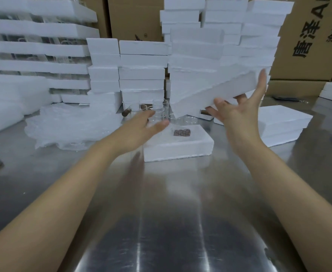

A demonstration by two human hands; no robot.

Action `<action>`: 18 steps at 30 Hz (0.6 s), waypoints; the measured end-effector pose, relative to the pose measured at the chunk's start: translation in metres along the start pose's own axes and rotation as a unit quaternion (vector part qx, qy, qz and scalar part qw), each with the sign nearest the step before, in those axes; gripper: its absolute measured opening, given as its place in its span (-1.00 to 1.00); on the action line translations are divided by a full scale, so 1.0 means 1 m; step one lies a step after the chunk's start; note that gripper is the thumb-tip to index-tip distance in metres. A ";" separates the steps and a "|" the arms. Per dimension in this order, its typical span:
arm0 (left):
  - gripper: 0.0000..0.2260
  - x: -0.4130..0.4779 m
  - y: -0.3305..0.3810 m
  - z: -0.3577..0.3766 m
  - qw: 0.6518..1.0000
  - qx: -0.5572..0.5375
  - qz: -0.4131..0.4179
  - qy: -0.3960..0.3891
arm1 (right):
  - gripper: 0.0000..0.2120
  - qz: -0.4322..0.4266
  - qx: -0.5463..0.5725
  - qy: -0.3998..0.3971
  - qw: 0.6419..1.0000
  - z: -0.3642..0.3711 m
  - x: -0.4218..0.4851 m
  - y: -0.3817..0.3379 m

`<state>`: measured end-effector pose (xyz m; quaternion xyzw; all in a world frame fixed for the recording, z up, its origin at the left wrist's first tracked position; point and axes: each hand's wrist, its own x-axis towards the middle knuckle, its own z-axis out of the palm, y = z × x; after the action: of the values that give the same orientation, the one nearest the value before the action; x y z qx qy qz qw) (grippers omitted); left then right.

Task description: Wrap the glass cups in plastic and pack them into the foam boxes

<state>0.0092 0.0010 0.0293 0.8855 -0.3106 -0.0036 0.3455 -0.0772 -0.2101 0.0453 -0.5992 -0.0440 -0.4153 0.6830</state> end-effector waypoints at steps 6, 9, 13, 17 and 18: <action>-0.44 -0.002 -0.009 0.008 0.998 0.045 0.044 -0.020 | -0.23 0.139 0.080 0.025 0.987 -0.002 -0.007 0.043; -0.45 0.000 -0.009 0.009 0.998 0.054 0.038 -0.015 | -0.26 0.176 0.101 0.052 0.978 -0.006 -0.003 0.050; -0.37 0.003 -0.009 0.009 0.999 0.048 0.023 -0.005 | -0.32 0.199 0.136 0.072 0.968 -0.009 0.002 0.056; -0.03 0.004 -0.010 0.011 1.000 -0.005 -0.008 -0.014 | -0.33 0.199 0.158 0.035 0.967 -0.011 0.004 0.057; 0.06 0.003 -0.008 0.013 0.999 -0.042 -0.016 -0.010 | -0.31 0.198 0.174 0.023 0.964 -0.011 0.004 0.055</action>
<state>0.0134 -0.0035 0.0152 0.8751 -0.2992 -0.0315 0.3790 -0.0445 -0.2248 0.0015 -0.4585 0.0202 -0.2714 0.8460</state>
